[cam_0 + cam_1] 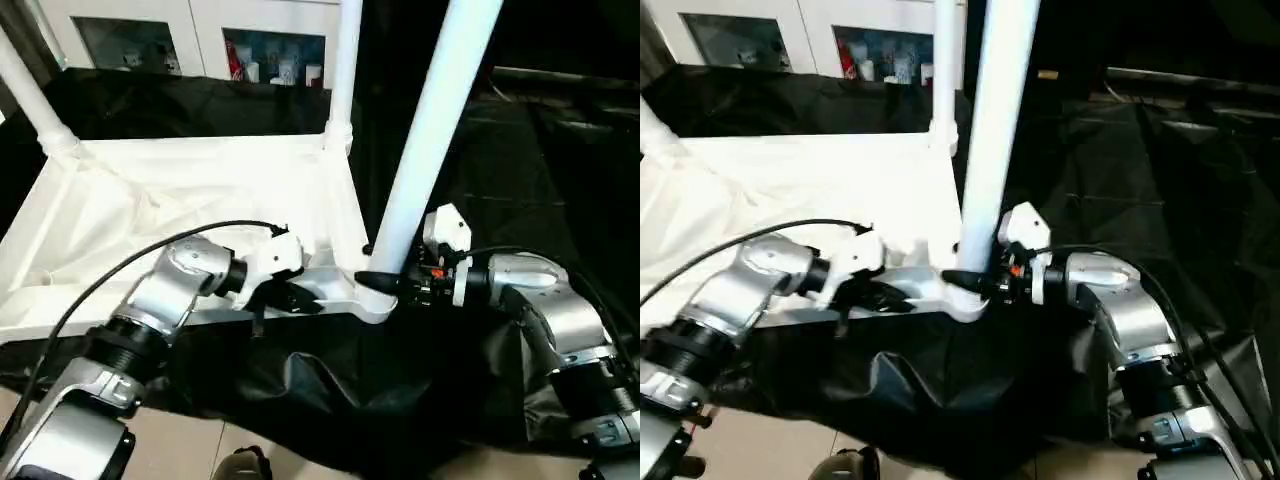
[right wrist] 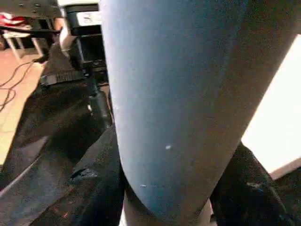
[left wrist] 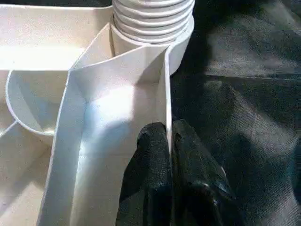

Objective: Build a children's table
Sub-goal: Insert table leg to table base

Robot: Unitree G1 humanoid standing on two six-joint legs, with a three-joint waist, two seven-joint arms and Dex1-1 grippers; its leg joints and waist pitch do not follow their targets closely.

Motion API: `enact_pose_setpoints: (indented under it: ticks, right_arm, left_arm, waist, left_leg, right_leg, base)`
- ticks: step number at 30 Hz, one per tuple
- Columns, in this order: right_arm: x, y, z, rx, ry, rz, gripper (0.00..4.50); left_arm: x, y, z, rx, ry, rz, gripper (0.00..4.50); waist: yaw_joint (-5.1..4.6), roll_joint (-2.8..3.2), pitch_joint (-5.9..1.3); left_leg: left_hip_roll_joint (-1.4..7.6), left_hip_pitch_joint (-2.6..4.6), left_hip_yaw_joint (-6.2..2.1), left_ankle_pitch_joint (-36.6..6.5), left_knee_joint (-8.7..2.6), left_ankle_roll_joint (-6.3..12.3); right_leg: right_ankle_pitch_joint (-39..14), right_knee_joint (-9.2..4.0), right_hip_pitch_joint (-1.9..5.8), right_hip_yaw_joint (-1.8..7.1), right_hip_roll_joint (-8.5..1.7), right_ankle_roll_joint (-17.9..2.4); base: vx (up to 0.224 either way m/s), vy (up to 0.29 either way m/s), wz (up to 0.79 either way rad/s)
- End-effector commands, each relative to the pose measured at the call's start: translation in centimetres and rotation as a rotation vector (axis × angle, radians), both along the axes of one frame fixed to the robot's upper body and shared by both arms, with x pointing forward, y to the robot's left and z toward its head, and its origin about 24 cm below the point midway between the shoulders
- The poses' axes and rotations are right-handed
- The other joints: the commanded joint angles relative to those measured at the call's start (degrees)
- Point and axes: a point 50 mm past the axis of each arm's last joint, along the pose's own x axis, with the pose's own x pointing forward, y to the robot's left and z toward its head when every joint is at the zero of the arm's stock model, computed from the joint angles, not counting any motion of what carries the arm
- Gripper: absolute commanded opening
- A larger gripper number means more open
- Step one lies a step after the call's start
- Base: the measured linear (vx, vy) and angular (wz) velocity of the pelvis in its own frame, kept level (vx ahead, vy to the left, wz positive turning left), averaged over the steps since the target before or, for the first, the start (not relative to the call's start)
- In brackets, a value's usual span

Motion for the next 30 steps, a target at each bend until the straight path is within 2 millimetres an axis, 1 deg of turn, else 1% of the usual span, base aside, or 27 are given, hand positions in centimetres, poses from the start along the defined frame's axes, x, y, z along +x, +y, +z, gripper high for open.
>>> enact_pose_setpoints:
  ticks: [1, 2, 4, 7, 8, 9, 10, 11, 12, 13, 14, 15, 16, 17, 18, 19, 20, 21, 22, 23, 24, 25, 26, 27, 28, 30]
  right_arm:
    - [-1.4, 0.0, -4.9, -0.105, 0.21, -0.007, 1.89]
    - [-1.3, 0.0, -4.9, -0.106, 0.21, -0.007, 1.89]
    - [-1.2, -0.1, -4.9, -0.112, 0.201, -0.015, 1.89]
    - [-0.9, -0.1, -5.0, -0.111, 0.178, -0.077, 1.89]
    - [-0.4, -0.1, -5.2, -0.114, 0.157, -0.157, 1.89]
    - [-0.4, -0.1, -5.2, -0.114, 0.157, -0.157, 1.89]
    - [0.5, -0.4, -5.5, -0.117, 0.13, -0.307, 1.89]
    - [0.8, -0.3, -5.7, -0.098, 0.132, -0.376, 1.89]
    - [0.8, -0.3, -5.7, -0.095, 0.133, -0.384, 1.89]
    - [1.2, 0.0, -5.9, -0.063, 0.152, -0.468, 1.89]
    - [1.2, 0.0, -5.9, -0.063, 0.152, -0.468, 1.89]
    - [1.3, 0.2, -6.0, -0.051, 0.161, -0.504, 1.89]
    - [1.5, 0.6, -6.1, -0.04, 0.172, -0.54, 1.89]
    - [1.9, 1.3, -6.3, -0.042, 0.174, -0.591, 1.89]
    - [2.3, 2.0, -6.6, -0.047, 0.178, -0.643, 1.89]
    - [2.3, 2.0, -6.6, -0.047, 0.178, -0.643, 1.89]
    - [2.6, 2.5, -6.9, -0.052, 0.19, -0.699, 1.89]
    - [2.8, 3.5, -7.3, -0.048, 0.236, -0.735, 1.89]
    - [2.8, 3.9, -7.4, -0.046, 0.256, -0.743, 1.89]
    - [2.8, 4.5, -7.6, -0.042, 0.286, -0.748, 1.89]
    - [2.8, 4.8, -7.7, -0.04, 0.301, -0.749, 1.89]
    - [2.8, 4.8, -7.7, -0.04, 0.301, -0.749, 1.89]
    - [2.8, 5.1, -7.7, -0.054, 0.301, -0.748, 1.89]
    - [2.8, 5.3, -7.8, -0.058, 0.311, -0.744, 1.89]
    - [2.8, 5.3, -7.8, -0.058, 0.311, -0.746, 1.89]
    - [2.8, 5.5, -7.8, -0.056, 0.314, -0.759, 1.89]
  left_arm:
    - [-0.6, -2.1, 1.5, -0.055, -0.017, -0.166, 0.0]
    - [-0.6, -2.1, 1.6, -0.056, -0.019, -0.161, 0.0]
    - [0.0, -2.2, 1.8, -0.068, -0.036, -0.109, 0.0]
    - [0.8, -2.5, 2.3, -0.106, -0.055, -0.019, 0.0]
    - [1.2, -2.7, 2.5, -0.127, -0.067, 0.034, 0.0]
    - [1.2, -2.7, 2.5, -0.127, -0.067, 0.034, 0.0]
    - [1.7, -3.1, 3.0, -0.158, -0.079, 0.122, 0.0]
    - [2.1, -3.3, 3.2, -0.164, -0.088, 0.176, 0.0]
    - [2.1, -3.4, 3.2, -0.165, -0.089, 0.183, 0.0]
    - [2.6, -3.8, 3.5, -0.177, -0.092, 0.256, 0.0]
    - [2.6, -3.8, 3.5, -0.177, -0.092, 0.256, 0.0]
    - [2.8, -4.1, 3.6, -0.185, -0.089, 0.286, 0.0]
    - [3.0, -4.5, 3.8, -0.196, -0.084, 0.318, 0.0]
    - [3.4, -5.1, 3.8, -0.197, -0.088, 0.375, 0.0]
    - [3.7, -5.7, 3.7, -0.188, -0.091, 0.422, 0.0]
    - [3.7, -5.7, 3.7, -0.188, -0.091, 0.422, 0.0]
    - [4.0, -6.3, 3.6, -0.185, -0.096, 0.471, 0.0]
    - [4.1, -7.4, 3.4, -0.19, -0.086, 0.485, 0.0]
    - [4.0, -7.8, 3.3, -0.193, -0.081, 0.485, 0.0]
    - [3.9, -8.5, 3.2, -0.198, -0.073, 0.481, 0.0]
    - [3.8, -8.8, 3.2, -0.201, -0.068, 0.478, 0.0]
    - [3.8, -8.8, 3.2, -0.201, -0.068, 0.478, 0.0]
    - [3.7, -9.1, 3.0, -0.196, -0.066, 0.481, 0.0]
    - [3.5, -9.3, 2.9, -0.19, -0.063, 0.477, 0.0]
    - [3.5, -9.3, 2.9, -0.189, -0.062, 0.477, 0.0]
    - [3.3, -9.4, 2.7, -0.184, -0.056, 0.479, 0.0]
  waist:
    - [0.06, 0.65, -3.21]
    - [0.07, 0.74, -3.17]
    - [0.07, 0.7, -3.06]
    - [0.05, 0.56, -2.77]
    - [0.07, 0.58, -2.7]
    - [0.08, 0.55, -2.59]
    - [-0.05, 0.5, -2.46]
    - [-0.17, 0.52, -2.41]
    - [-0.27, 0.48, -2.31]
    - [-0.53, 0.33, -2.26]
    - [-0.68, 0.39, -2.22]
    - [-0.88, 0.41, -2.17]
    - [-0.95, 0.74, -2.18]
    - [-0.94, 0.88, -2.2]
    - [-1.06, 0.9, -2.06]
    - [-1.09, 0.83, -2.11]
    - [-1.17, 0.85, -2.06]
    - [-1.28, 0.74, -2.03]
    - [-1.33, 0.93, -2.01]
    - [-1.35, 1.02, -1.99]
    - [-1.35, 1.02, -1.99]
    - [-1.29, 1.04, -1.98]
    - [-1.25, 1.05, -2.1]
    - [-1.25, 1.12, -2.08]
    - [-1.24, 1.06, -1.99]
    - [-1.27, 1.06, -1.89]
  left_leg:
    - [2.12, 1.61, -0.58, -24.27, -4.32, -0.42]
    - [2.12, 1.63, -0.57, -24.54, -4.35, -0.44]
    - [2.1, 1.76, -0.56, -25.9, -4.37, -0.73]
    - [2.08, 1.96, -0.68, -28.0, -4.46, -1.35]
    - [2.14, 2.02, -0.79, -28.84, -4.57, -1.86]
    - [2.1, 2.12, -0.85, -29.51, -4.57, -2.08]
    - [2.07, 2.15, -1.01, -30.53, -4.63, -2.6]
    - [2.0, 2.05, -1.16, -30.97, -4.66, -2.87]
    - [1.93, 1.97, -1.3, -31.57, -4.71, -3.14]
    - [1.75, 2.13, -1.64, -32.87, -4.72, -3.42]
    - [1.75, 2.16, -1.61, -32.96, -4.73, -3.39]
    - [1.69, 2.07, -1.75, -32.64, -4.8, -3.12]
    - [1.68, 1.86, -1.75, -31.99, -5.01, -2.79]
    - [1.74, 1.79, -1.77, -31.84, -5.12, -2.75]
    - [1.7, 1.9, -1.7, -32.63, -5.14, -3.07]
    - [1.63, 2.05, -1.72, -33.15, -5.1, -3.2]
    - [1.58, 2.21, -1.74, -33.41, -5.03, -3.24]
    - [1.56, 2.06, -1.67, -33.34, -5.11, -3.17]
    - [1.46, 2.33, -1.66, -33.93, -5.03, -3.3]
    - [1.5, 2.46, -1.78, -34.81, -5.1, -3.34]
    - [1.5, 2.46, -1.78, -34.81, -5.1, -3.34]
    - [1.52, 2.23, -1.87, -35.14, -5.35, -3.18]
    - [1.54, 2.4, -1.72, -35.11, -5.32, -3.12]
    - [1.56, 2.43, -1.7, -35.07, -5.35, -3.12]
    - [1.52, 2.43, -1.63, -35.27, -5.38, -3.02]
    - [1.52, 2.59, -1.62, -36.02, -5.39, -3.07]
  right_leg:
    - [-15.78, -4.33, 1.98, 2.18, -2.67, -13.49]
    - [-16.11, -4.36, 1.97, 2.17, -2.68, -13.52]
    - [-18.56, -4.64, 1.85, 2.21, -2.83, -13.16]
    - [-23.85, -5.19, 1.53, 2.27, -3.03, -11.88]
    - [-25.51, -5.23, 1.32, 2.28, -3.09, -11.34]
    - [-26.79, -5.43, 1.18, 2.24, -3.1, -10.97]
    - [-29.19, -5.61, 1.06, 2.21, -3.23, -10.11]
    - [-30.45, -5.68, 1.02, 2.12, -3.28, -9.74]
    - [-31.84, -5.79, 1.02, 1.99, -3.27, -9.16]
    - [-35.52, -6.25, 0.96, 1.68, -3.33, -7.32]
    - [-35.97, -6.4, 0.89, 1.67, -3.37, -7.07]
    - [-35.95, -6.63, 1.05, 1.48, -3.39, -6.74]
    - [-34.64, -6.73, 1.24, 1.36, -3.34, -6.64]
    - [-33.75, -6.75, 1.28, 1.35, -3.3, -6.72]
    - [-32.94, -6.78, 0.91, 1.23, -3.14, -7.08]
    - [-33.08, -6.83, 0.9, 1.14, -3.09, -6.99]
    - [-32.89, -6.96, 0.81, 1.12, -3.21, -7.12]
    - [-32.56, -6.99, 0.87, 1.1, -3.11, -7.0]
    - [-33.02, -7.09, 0.63, 1.04, -3.1, -6.95]
    - [-33.16, -7.31, 0.75, 0.9, -3.1, -6.65]
    - [-33.16, -7.31, 0.75, 0.9, -3.1, -6.65]
    - [-32.33, -7.4, 0.99, 0.77, -3.02, -6.0]
    - [-31.37, -7.43, 0.84, 0.9, -2.96, -5.95]
    - [-30.83, -7.38, 0.78, 0.96, -2.94, -6.14]
    - [-30.59, -7.46, 0.71, 0.99, -2.9, -6.22]
    - [-31.28, -7.55, 0.56, 0.99, -2.91, -6.14]
  base:
    - [0.0, 0.0, 0.0]
    - [0.0, 0.0, 0.0]
    - [0.0, 0.0, 0.0]
    - [0.0, 0.0, 0.0]
    - [0.0, 0.0, 0.0]
    - [0.0, 0.0, 0.0]
    - [0.0, 0.0, 0.0]
    - [0.0, 0.0, 0.0]
    - [0.0, 0.0, 0.0]
    - [0.0, 0.0, 0.0]
    - [0.0, 0.0, 0.0]
    - [0.0, 0.0, 0.0]
    - [0.0, 0.0, 0.0]
    - [0.0, 0.0, 0.0]
    - [0.0, 0.0, 0.0]
    - [0.0, 0.0, 0.0]
    - [0.0, 0.0, 0.0]
    - [0.0, 0.0, 0.0]
    - [0.0, 0.0, 0.0]
    - [0.0, 0.0, 0.0]
    - [0.0, 0.0, 0.0]
    - [0.0, 0.0, 0.0]
    - [0.0, 0.0, 0.0]
    - [0.0, 0.0, 0.0]
    - [0.0, 0.0, 0.0]
    - [0.0, 0.0, 0.0]
